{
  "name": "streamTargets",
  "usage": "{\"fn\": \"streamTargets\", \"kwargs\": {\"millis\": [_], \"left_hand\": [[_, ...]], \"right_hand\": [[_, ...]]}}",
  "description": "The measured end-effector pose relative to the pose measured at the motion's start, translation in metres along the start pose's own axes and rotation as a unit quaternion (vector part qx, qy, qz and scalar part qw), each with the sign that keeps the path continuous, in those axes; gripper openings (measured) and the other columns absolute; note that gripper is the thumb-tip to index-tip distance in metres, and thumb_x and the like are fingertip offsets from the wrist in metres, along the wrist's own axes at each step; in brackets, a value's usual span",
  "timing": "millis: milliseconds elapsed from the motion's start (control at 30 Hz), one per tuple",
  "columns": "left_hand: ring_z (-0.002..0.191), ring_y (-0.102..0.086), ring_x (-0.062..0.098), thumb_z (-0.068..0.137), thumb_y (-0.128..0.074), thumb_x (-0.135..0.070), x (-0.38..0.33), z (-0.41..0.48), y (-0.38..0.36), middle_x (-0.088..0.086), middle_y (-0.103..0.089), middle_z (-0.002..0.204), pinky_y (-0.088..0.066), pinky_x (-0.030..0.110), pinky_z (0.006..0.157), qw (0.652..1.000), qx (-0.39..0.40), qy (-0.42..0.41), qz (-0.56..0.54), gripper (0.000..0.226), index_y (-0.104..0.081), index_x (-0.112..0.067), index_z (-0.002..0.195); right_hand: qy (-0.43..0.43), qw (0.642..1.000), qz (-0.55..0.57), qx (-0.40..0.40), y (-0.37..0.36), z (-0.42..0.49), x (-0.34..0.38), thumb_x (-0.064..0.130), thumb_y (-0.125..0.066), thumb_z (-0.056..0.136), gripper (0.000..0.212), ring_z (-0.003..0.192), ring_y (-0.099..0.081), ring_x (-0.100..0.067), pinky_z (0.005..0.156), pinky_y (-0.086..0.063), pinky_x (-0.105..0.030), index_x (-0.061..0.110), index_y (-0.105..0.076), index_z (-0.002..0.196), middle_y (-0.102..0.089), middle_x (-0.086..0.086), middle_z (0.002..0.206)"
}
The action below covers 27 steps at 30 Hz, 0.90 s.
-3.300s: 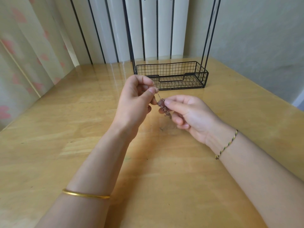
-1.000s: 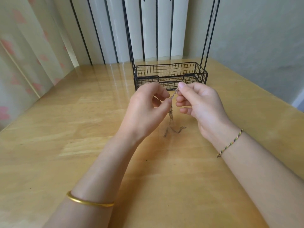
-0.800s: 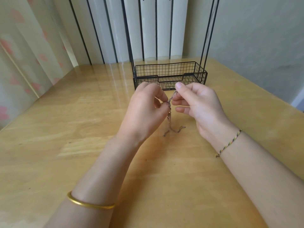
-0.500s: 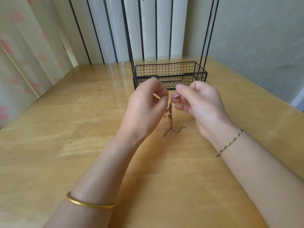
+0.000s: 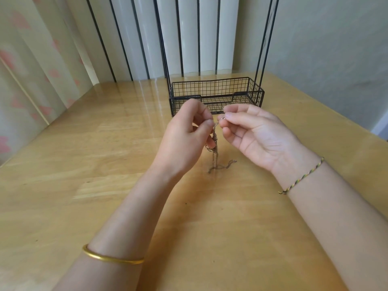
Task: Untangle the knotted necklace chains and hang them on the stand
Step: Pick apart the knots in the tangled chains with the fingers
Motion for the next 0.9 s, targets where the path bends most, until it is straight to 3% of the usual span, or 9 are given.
{"fn": "streamTargets", "kwargs": {"millis": [133, 367, 600, 900], "left_hand": [[0.055, -0.062, 0.009, 0.093, -0.049, -0.002, 0.004, 0.001, 0.000, 0.002, -0.055, 0.075, -0.056, 0.034, 0.067, 0.999, 0.003, 0.022, -0.029, 0.008, -0.050, -0.008, 0.087], [0.056, -0.062, 0.008, 0.094, -0.047, 0.001, 0.007, 0.002, -0.002, 0.006, -0.055, 0.076, -0.056, 0.023, 0.063, 0.995, 0.016, 0.051, -0.081, 0.012, -0.050, -0.006, 0.086], [0.060, -0.065, 0.013, 0.096, -0.045, 0.000, 0.011, 0.001, -0.004, 0.013, -0.057, 0.079, -0.057, 0.025, 0.065, 0.989, 0.034, 0.083, -0.116, 0.012, -0.048, -0.006, 0.085], [0.065, -0.065, 0.011, 0.095, -0.046, -0.001, 0.012, 0.002, -0.001, 0.008, -0.061, 0.083, -0.057, 0.030, 0.076, 0.987, 0.013, 0.097, -0.126, 0.011, -0.049, -0.008, 0.087]], "right_hand": [[-0.001, 1.000, -0.020, 0.007, 0.001, 0.000, 0.001, -0.016, -0.050, 0.081, 0.023, 0.064, -0.067, -0.015, 0.059, -0.055, -0.021, 0.002, -0.063, 0.085, -0.066, -0.011, 0.071], [0.043, 0.989, -0.141, -0.034, 0.003, -0.003, 0.007, -0.002, -0.057, 0.086, 0.020, 0.070, -0.064, -0.011, 0.054, -0.051, -0.019, 0.015, -0.068, 0.086, -0.070, -0.002, 0.085], [0.066, 0.988, -0.134, -0.033, -0.003, -0.003, 0.007, -0.006, -0.051, 0.089, 0.019, 0.067, -0.064, -0.014, 0.056, -0.053, -0.021, 0.009, -0.064, 0.087, -0.064, -0.009, 0.084], [0.077, 0.984, -0.158, -0.022, -0.001, -0.001, 0.012, -0.006, -0.054, 0.088, 0.014, 0.063, -0.065, -0.011, 0.055, -0.050, -0.017, 0.004, -0.064, 0.091, -0.065, -0.010, 0.077]]}}
Point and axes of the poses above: each hand's wrist, its own z-axis towards the middle knuckle, its own y-axis out of the back of the hand, x = y × z, the point moved 6 cm from there along z, towards the middle knuckle
